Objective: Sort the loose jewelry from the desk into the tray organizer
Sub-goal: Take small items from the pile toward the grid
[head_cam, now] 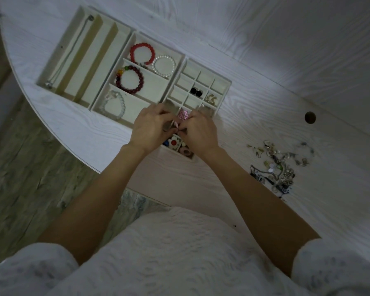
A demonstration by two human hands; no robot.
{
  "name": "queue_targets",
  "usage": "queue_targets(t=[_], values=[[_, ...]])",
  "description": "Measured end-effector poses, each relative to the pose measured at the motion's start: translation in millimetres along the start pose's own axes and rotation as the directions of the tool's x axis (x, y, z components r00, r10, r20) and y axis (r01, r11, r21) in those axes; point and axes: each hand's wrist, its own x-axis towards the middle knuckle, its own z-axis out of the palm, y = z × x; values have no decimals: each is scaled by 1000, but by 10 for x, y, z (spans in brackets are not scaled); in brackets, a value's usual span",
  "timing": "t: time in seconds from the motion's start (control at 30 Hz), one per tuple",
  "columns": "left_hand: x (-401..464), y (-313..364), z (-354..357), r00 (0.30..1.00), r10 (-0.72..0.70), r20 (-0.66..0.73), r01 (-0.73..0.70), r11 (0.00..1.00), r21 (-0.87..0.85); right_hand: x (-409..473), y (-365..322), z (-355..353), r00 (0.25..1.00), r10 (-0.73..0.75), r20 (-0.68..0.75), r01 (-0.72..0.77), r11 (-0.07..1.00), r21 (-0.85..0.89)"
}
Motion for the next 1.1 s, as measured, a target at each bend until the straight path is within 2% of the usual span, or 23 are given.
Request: queue_targets(t=[0.17,0.37,0.47,0.67,0.87,1.1], values=[[107,-45,-99,985,171,7,-171,983,66,-10,20,-54,1000,-19,15,18,999,37],[151,-26,-137,961,254,111,-270,950,157,-7,52,-27,1000,6,-26,-5,999,53],[166,-9,-127,962,251,107,-267,946,186,11,43,-22,1000,22,3,-22,999,32],[156,9,-100,972,222,81,-234,951,201,13,68,-106,993,-33,118,37,999,-31],[146,7,-83,978,205,42,-209,960,186,9,113,-133,998,-57,-8,57,998,-5],[94,-2,-63,962,264,63,-271,946,178,29,77,-72,999,-47,-16,47,999,8]])
